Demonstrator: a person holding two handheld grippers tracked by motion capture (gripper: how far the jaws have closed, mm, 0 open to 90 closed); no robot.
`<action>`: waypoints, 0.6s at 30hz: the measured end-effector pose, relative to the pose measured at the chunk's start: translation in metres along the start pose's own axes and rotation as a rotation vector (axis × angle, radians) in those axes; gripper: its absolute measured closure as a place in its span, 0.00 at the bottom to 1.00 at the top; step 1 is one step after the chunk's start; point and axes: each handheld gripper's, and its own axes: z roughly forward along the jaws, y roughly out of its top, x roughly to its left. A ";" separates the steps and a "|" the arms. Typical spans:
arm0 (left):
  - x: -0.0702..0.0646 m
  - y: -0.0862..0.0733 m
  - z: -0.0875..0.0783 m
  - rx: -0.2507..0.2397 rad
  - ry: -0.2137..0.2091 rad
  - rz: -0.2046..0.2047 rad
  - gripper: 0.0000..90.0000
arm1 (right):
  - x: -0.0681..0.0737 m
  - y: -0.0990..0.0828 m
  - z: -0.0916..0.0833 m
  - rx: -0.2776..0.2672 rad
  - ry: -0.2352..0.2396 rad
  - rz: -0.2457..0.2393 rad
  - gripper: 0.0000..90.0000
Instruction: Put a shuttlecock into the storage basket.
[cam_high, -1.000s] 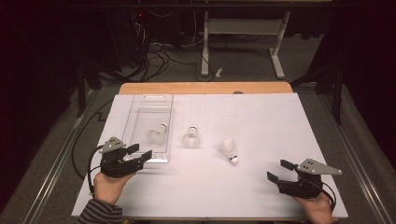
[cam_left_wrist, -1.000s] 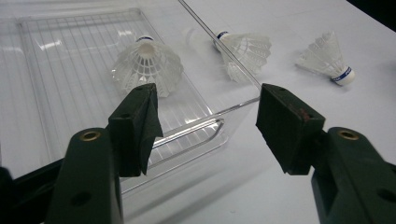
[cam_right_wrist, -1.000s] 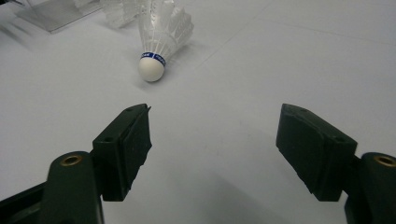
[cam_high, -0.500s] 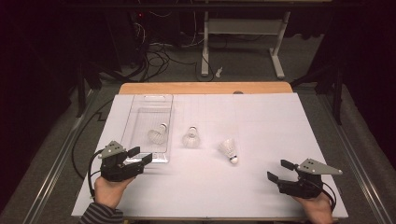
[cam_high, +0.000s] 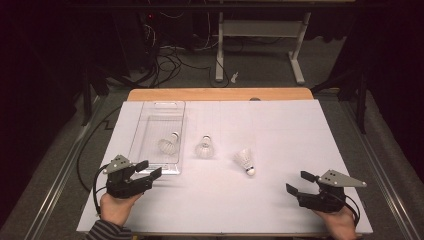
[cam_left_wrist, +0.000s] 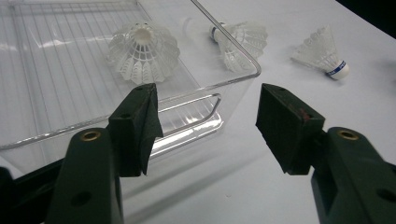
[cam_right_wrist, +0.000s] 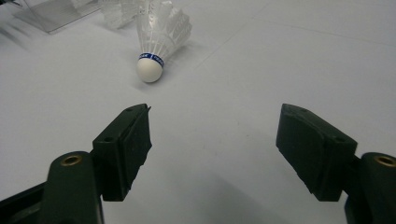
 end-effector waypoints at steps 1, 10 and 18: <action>0.000 0.000 0.000 0.001 -0.001 0.001 0.44 | 0.000 0.000 0.000 0.000 -0.001 0.001 0.30; -0.002 -0.002 -0.001 0.007 -0.003 0.011 0.44 | 0.000 -0.001 -0.001 -0.002 -0.003 -0.006 0.30; -0.004 -0.004 0.002 0.020 -0.016 0.022 0.44 | 0.000 -0.001 -0.002 0.001 -0.008 0.003 0.30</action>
